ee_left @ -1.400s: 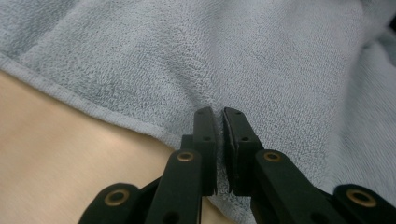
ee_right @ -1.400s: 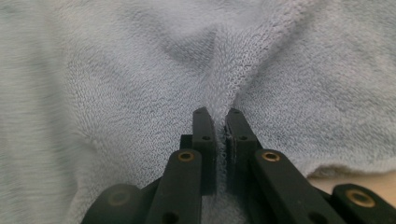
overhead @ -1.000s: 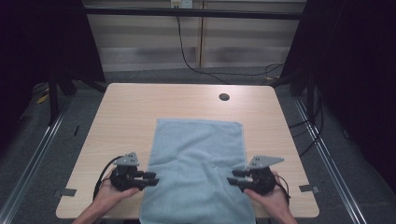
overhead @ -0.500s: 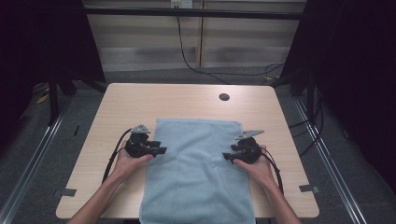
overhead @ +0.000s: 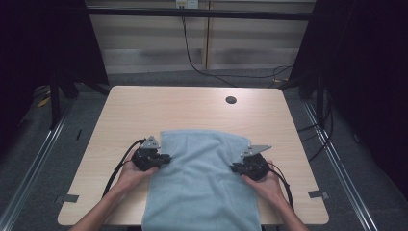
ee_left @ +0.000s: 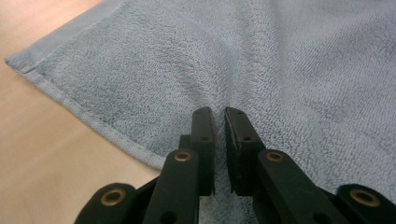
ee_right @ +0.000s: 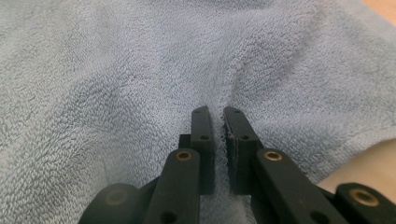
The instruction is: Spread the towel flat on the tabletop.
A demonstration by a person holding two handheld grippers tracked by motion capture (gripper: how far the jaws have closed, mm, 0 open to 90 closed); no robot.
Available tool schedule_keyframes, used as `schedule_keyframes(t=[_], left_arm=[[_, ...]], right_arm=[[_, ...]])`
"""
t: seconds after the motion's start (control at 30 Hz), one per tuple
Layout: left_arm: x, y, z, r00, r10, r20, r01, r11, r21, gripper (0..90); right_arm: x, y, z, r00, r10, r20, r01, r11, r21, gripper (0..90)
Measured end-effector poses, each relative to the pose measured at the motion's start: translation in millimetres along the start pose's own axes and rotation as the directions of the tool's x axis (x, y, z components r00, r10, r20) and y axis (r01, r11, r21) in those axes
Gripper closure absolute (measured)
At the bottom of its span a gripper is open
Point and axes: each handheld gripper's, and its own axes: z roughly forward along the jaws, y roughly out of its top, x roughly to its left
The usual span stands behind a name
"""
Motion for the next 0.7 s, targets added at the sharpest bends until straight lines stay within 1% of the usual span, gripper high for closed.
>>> schedule_keyframes(t=[0.07, 0.1, 0.13, 0.17, 0.2, 0.23, 0.27, 0.3, 0.33, 0.37, 0.4, 0.47, 0.5, 0.53, 0.57, 0.6, 0.63, 0.67, 0.7], left_arm=[[-5.4, -10.0, -8.4, 0.9993, -0.020, 0.031, 0.020, 0.9998, -0.009, 82.8], [-9.5, -14.8, -13.1, 0.9987, -0.030, 0.040, 0.030, 0.9995, -0.009, 82.7], [-13.4, -18.6, -18.3, 0.9982, -0.020, 0.056, 0.020, 0.9998, 0.005, 82.6], [-18.2, -22.7, -22.4, 0.9973, -0.018, 0.071, 0.018, 0.9998, 0.007, 82.3], [-22.3, -27.2, -26.7, 0.9971, -0.018, 0.073, 0.017, 0.9998, 0.006, 82.0], [-25.4, -31.4, -30.8, 0.9963, -0.027, 0.081, 0.027, 0.9996, 0.008, 81.6], [-27.7, -34.9, -34.2, 0.9948, -0.035, 0.095, 0.035, 0.9994, 0.009, 81.0], [-30.0, -37.5, -36.8, 0.9949, -0.031, 0.096, 0.031, 0.9995, 0.007, 80.0], [-30.9, -39.4, -38.8, 0.9951, -0.023, 0.096, 0.023, 0.9997, 0.006, 79.0], [-30.7, -40.9, -39.7, 0.9941, -0.032, 0.104, 0.032, 0.9995, 0.004, 78.6], [-29.8, -41.6, -39.8, 0.9929, -0.045, 0.111, 0.045, 0.9990, 0.000, 78.3], [-26.3, -41.6, -39.2, 0.9892, -0.076, 0.126, 0.077, 0.9970, -0.001, 78.1], [-25.0, -41.7, -39.2, 0.9882, -0.092, 0.122, 0.094, 0.9956, -0.003, 77.6], [-23.9, -41.7, -39.2, 0.9878, -0.098, 0.121, 0.099, 0.9950, -0.006, 76.7], [-22.3, -41.6, -39.4, 0.9891, -0.094, 0.114, 0.095, 0.9954, -0.008, 75.6], [-20.4, -41.6, -39.8, 0.9883, -0.103, 0.113, 0.104, 0.9946, -0.007, 74.7], [-18.3, -42.0, -39.7, 0.9858, -0.118, 0.119, 0.120, 0.9927, -0.011, 74.0], [-16.3, -42.5, -39.9, 0.9844, -0.126, 0.123, 0.129, 0.9916, -0.014, 73.8], [-15.1, -42.8, -39.9, 0.9829, -0.132, 0.128, 0.135, 0.9907, -0.016, 73.6]], right_arm=[[10.0, -7.2, -6.5, 0.9996, -0.001, -0.027, 0.001, 1.000, 0.005, 82.8], [15.5, -10.6, -10.2, 0.9993, -0.004, -0.038, 0.005, 1.000, 0.012, 81.6], [20.4, -13.8, -13.5, 0.9984, -0.009, -0.056, 0.010, 1.000, 0.018, 79.7], [25.4, -16.7, -17.3, 0.9979, -0.017, -0.063, 0.019, 0.999, 0.028, 76.8], [29.4, -19.5, -19.7, 0.9972, -0.024, -0.071, 0.026, 0.999, 0.026, 71.4], [31.7, -21.0, -22.6, 0.9970, -0.025, -0.073, 0.027, 0.999, 0.031, 67.0], [32.3, -21.9, -25.0, 0.9963, -0.015, -0.085, 0.016, 1.000, 0.017, 64.5], [29.9, -20.9, -27.9, 0.9968, -0.009, -0.079, 0.009, 1.000, -0.007, 60.9], [24.7, -18.1, -29.7, 0.9972, 0.008, -0.075, -0.010, 0.999, -0.035, 58.7], [17.4, -13.9, -31.2, 0.9977, 0.030, -0.061, -0.034, 0.998, -0.061, 56.9], [8.7, -8.3, -31.1, 0.9989, 0.041, -0.023, -0.043, 0.996, -0.080, 54.5], [-11.2, 3.9, -25.2, 0.9976, 0.053, 0.044, -0.050, 0.996, -0.079, 51.3], [-20.4, 9.2, -20.3, 0.9951, 0.057, 0.081, -0.052, 0.996, -0.072, 49.0], [-28.8, 13.6, -15.0, 0.9936, 0.072, 0.087, -0.066, 0.996, -0.067, 48.4], [-35.7, 17.1, -9.4, 0.9925, 0.083, 0.090, -0.077, 0.995, -0.069, 47.3], [-40.6, 20.1, -3.8, 0.9920, 0.080, 0.097, -0.075, 0.995, -0.063, 46.9], [-44.9, 22.1, 1.4, 0.9916, 0.074, 0.107, -0.068, 0.996, -0.060, 46.3], [-48.1, 23.4, 5.4, 0.9890, 0.083, 0.122, -0.077, 0.996, -0.055, 44.6], [-51.0, 24.0, 9.0, 0.9885, 0.080, 0.128, -0.074, 0.996, -0.052, 44.9]])
